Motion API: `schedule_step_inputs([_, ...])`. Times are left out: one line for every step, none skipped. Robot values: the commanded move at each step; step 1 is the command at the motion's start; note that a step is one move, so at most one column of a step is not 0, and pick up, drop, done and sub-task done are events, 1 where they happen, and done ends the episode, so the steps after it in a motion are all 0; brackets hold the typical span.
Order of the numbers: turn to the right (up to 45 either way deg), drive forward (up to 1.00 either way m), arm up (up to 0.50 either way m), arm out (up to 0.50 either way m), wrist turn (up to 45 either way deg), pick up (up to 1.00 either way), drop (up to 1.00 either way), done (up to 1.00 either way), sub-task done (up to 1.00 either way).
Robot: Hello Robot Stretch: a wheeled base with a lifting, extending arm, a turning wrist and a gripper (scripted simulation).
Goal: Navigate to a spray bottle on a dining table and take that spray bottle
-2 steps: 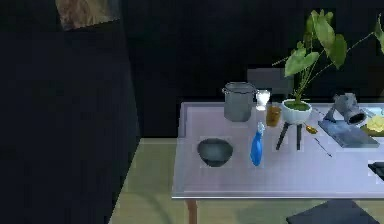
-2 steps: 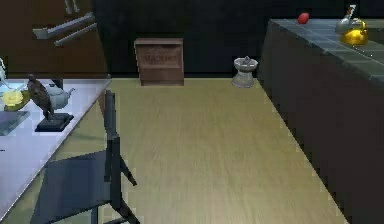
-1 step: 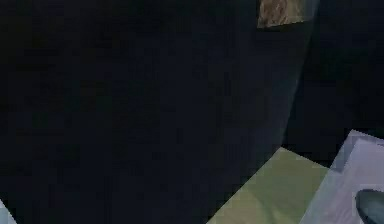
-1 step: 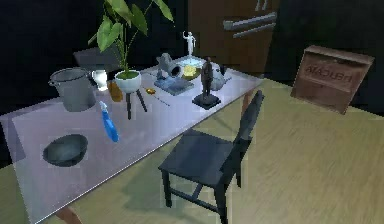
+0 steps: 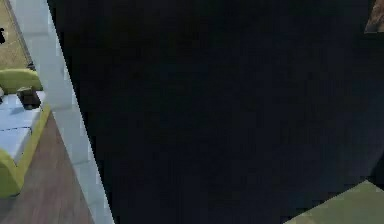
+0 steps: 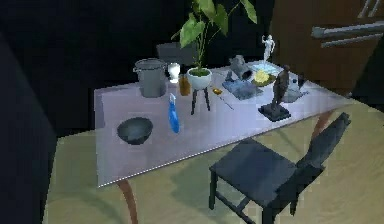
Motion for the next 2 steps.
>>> schedule_step_inputs([45.0,0.00,0.00,0.00,0.0,0.00,0.00,0.00,0.00])
schedule_step_inputs([27.0,0.00,0.00,0.00,0.0,0.00,0.00,0.00,0.00])
